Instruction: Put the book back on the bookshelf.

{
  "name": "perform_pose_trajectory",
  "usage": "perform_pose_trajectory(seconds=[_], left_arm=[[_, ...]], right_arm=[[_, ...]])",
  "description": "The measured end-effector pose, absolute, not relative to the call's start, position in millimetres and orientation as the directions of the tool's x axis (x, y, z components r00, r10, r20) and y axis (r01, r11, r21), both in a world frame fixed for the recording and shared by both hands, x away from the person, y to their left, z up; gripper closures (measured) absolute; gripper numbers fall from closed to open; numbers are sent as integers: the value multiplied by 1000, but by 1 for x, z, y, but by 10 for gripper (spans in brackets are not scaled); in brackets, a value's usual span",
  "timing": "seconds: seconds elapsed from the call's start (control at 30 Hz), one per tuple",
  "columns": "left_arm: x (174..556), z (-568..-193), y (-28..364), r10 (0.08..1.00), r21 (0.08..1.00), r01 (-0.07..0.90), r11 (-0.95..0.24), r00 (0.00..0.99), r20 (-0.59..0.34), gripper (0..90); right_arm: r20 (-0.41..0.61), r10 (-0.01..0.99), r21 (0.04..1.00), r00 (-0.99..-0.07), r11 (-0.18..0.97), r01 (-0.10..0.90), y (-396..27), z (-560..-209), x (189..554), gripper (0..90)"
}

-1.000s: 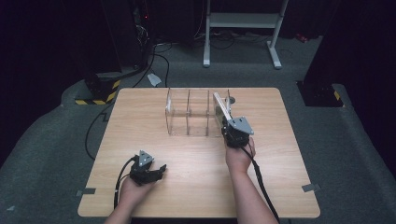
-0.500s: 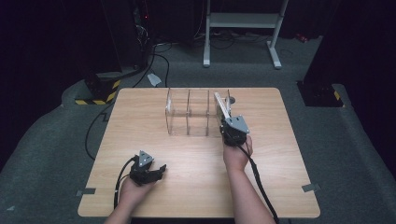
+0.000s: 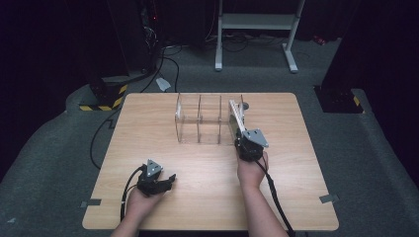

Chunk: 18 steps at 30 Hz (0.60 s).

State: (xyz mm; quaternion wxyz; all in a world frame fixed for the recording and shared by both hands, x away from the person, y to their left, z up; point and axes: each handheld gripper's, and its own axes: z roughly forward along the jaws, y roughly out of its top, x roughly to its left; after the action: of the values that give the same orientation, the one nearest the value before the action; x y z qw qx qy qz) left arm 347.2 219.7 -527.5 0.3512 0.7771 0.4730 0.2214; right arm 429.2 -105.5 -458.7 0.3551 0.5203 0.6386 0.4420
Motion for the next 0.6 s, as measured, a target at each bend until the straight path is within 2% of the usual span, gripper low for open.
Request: perform_pose_trajectory(seconds=[0.6], left_arm=[[347,-527,220,892,754,582,-303,451,10,346]], right_arm=[[32,972,928,-232,57,367,-104,-466,420,670]])
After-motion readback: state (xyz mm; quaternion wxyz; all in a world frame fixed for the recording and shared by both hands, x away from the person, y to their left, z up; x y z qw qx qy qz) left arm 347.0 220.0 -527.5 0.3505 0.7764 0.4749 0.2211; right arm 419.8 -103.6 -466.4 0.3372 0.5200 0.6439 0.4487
